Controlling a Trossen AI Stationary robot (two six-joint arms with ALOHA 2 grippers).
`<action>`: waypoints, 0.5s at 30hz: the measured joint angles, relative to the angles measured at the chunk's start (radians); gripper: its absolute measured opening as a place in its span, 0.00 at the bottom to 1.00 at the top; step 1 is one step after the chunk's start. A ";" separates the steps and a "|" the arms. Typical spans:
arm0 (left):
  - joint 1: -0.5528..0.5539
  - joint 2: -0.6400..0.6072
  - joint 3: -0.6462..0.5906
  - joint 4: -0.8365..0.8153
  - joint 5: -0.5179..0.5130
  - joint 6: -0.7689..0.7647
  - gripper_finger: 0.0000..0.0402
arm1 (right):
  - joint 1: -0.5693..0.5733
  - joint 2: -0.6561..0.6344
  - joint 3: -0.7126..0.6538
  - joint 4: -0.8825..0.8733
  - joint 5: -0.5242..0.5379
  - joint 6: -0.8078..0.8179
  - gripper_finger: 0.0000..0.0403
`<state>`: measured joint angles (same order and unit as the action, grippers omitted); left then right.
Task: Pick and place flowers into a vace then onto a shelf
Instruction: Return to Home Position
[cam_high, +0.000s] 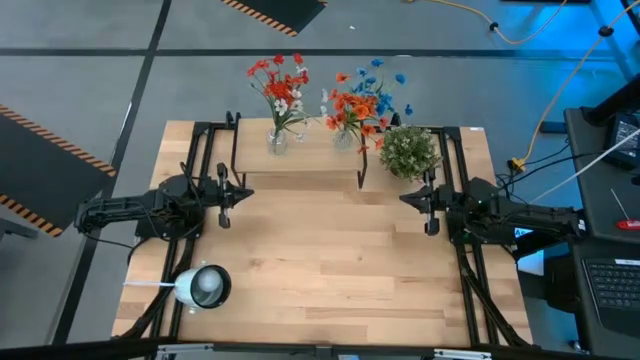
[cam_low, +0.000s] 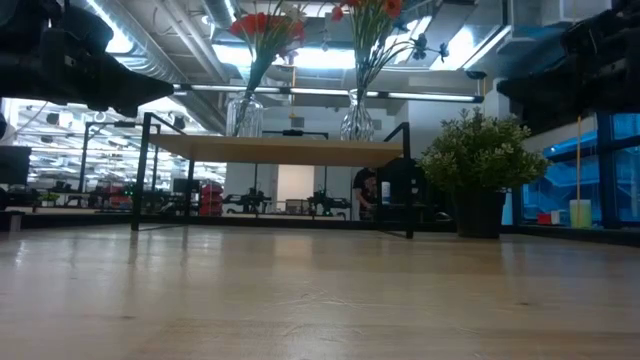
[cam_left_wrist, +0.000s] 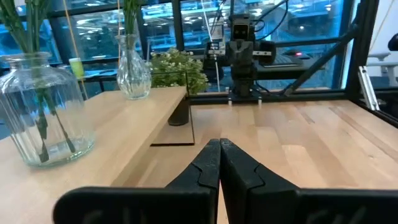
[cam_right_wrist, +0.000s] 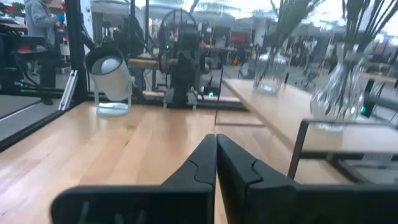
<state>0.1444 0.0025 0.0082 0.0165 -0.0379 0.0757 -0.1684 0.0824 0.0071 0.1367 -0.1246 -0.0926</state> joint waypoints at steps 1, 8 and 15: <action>0.000 0.000 0.000 0.000 0.001 0.000 0.00 | 0.000 0.000 0.000 -0.010 0.000 0.009 0.04; 0.000 0.000 0.000 0.011 -0.075 0.008 0.01 | 0.000 0.000 0.000 -0.010 0.000 0.075 0.06; 0.000 0.000 0.000 0.039 -0.269 -0.005 0.01 | 0.000 0.000 0.000 -0.009 0.000 0.089 0.06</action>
<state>0.1448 0.0025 0.0082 0.0559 -0.3067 0.0712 -0.1684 0.0826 0.0071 0.1276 -0.1242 -0.0033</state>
